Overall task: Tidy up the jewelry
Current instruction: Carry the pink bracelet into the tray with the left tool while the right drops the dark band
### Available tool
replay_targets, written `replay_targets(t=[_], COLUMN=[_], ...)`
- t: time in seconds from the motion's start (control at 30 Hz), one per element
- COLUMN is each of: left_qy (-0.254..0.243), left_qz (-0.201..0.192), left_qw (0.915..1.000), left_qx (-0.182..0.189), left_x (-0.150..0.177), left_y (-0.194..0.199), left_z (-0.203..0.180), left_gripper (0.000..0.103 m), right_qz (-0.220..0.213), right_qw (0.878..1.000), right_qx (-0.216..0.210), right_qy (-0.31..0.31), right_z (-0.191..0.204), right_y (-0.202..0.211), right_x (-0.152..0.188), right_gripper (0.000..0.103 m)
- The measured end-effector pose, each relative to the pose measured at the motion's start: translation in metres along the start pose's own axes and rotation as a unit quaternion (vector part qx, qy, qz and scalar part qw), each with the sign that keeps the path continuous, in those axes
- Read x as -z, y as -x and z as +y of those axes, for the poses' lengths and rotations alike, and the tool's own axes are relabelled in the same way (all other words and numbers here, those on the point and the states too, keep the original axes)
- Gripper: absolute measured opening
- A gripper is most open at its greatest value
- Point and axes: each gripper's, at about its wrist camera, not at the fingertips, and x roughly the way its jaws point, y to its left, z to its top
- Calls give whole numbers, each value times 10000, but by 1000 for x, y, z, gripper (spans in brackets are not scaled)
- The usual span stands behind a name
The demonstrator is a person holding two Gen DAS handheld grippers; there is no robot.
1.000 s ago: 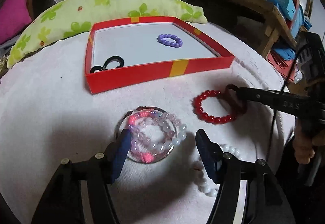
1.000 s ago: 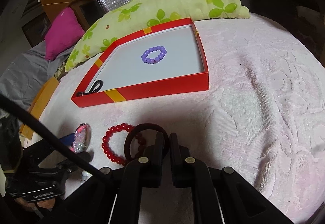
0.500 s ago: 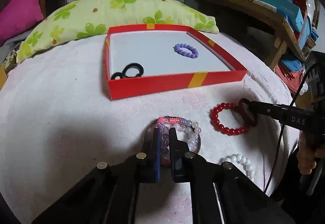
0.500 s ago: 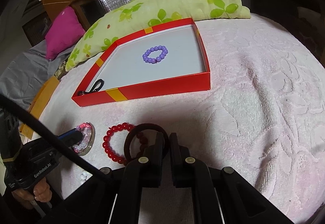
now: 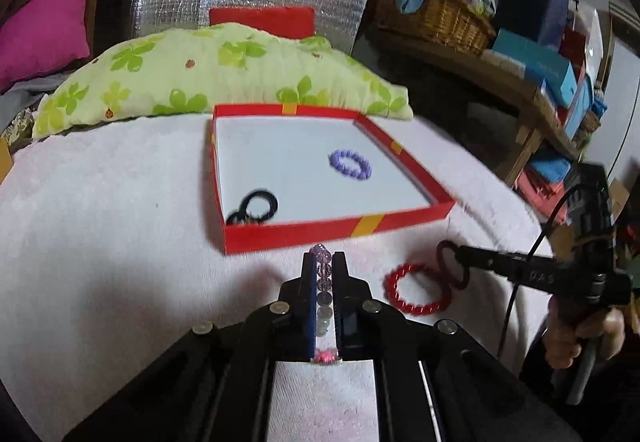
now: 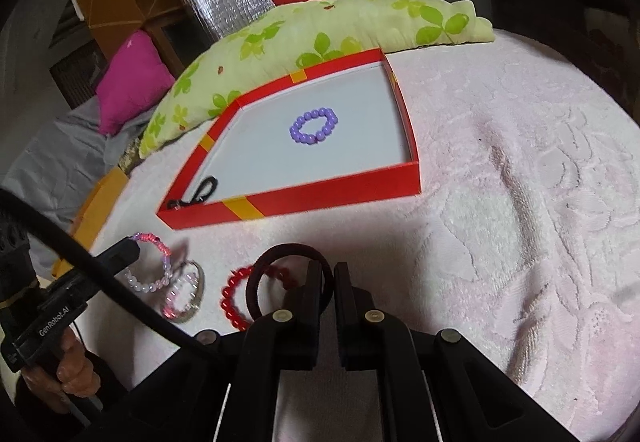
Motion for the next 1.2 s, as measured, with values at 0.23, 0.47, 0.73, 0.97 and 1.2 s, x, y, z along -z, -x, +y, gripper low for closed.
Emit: replay_targets(t=[0.23,0.47,0.73,0.97,1.2], left_qy=[30,-146,-241,-137,79], left_qz=[-181,-129,146,251,502], left_qw=[9998,9998,9995,9993,9972], left_qx=[77,-84,-121,-261,-556], left_x=[-44,-95,-129,-143,-141], left_y=[-4,-53,-109,-138,-139], left_z=[8,16,20,27,43], left_gripper=[7,7,7,7,17], right_qz=[-108,-255,23,197,344], right_qw=[9994,9997,9987,9962,9948], right_qx=[-260,-36,517,851,944], right_qy=[-189,-49,-34,-63,-170], right_z=[3,15,13,1,-9], right_y=[-5,-24,-85,-135,-155], right_x=[-32,-97,-164,-197,-194], right_gripper=[7,7,7,7,15])
